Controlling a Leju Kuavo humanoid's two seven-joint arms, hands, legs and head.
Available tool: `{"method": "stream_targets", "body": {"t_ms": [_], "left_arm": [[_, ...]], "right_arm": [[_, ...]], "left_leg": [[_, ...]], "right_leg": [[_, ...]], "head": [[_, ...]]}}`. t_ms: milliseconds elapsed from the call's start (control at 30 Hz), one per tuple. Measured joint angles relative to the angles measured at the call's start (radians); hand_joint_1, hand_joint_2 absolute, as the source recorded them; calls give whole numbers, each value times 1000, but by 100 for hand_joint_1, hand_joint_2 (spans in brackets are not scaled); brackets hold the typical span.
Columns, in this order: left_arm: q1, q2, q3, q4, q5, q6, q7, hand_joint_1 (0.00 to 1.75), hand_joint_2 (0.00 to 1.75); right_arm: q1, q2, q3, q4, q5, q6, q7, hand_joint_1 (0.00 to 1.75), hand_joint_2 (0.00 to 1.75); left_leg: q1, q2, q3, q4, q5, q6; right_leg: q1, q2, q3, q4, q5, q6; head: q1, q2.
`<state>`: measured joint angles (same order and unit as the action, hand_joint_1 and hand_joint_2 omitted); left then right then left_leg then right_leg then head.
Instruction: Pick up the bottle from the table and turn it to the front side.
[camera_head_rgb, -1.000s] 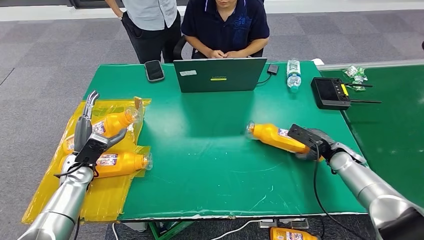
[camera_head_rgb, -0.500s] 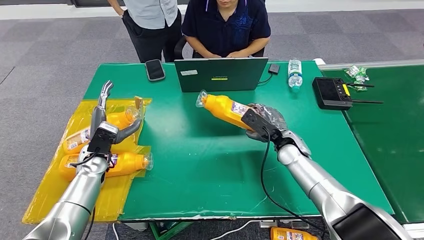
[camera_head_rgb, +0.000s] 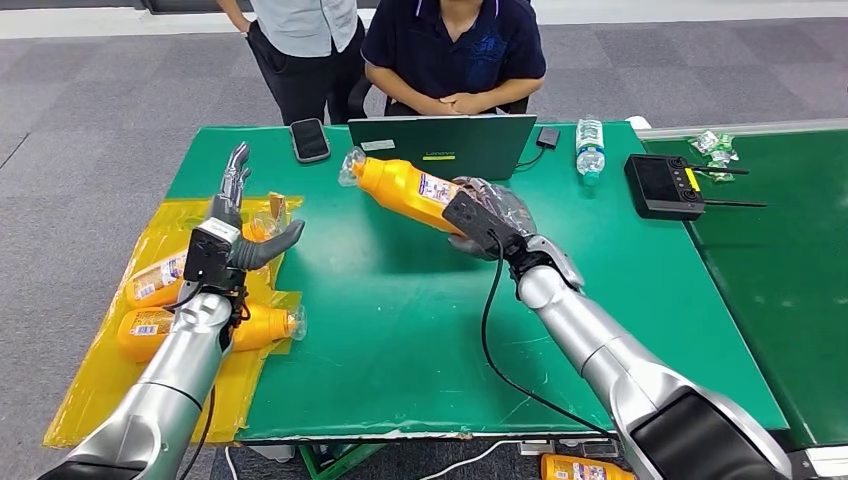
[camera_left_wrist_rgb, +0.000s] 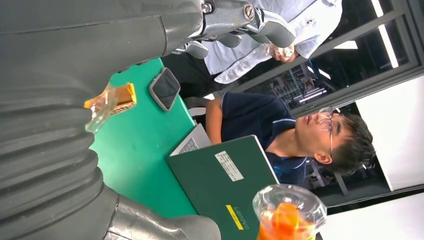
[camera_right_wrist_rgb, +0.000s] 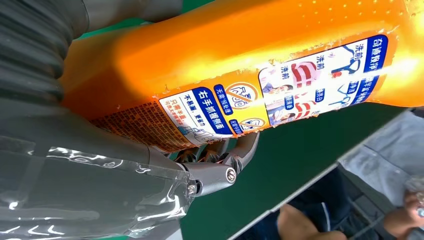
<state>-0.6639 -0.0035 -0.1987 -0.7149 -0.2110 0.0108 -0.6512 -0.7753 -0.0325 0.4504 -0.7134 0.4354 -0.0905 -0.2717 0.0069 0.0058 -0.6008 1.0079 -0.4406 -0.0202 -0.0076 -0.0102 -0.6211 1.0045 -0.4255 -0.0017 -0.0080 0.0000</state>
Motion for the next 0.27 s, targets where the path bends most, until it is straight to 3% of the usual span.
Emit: {"method": "stream_targets", "body": {"t_ms": [267], "left_arm": [[-19, -13, 0, 49, 97, -184, 0, 0, 175]], "right_arm": [[-15, 23, -4, 7, 13, 3, -4, 175, 175]], "left_leg": [[0, 0, 0, 0, 0, 0]], "right_leg": [[0, 0, 0, 0, 0, 0]], "head": [[0, 0]]}}
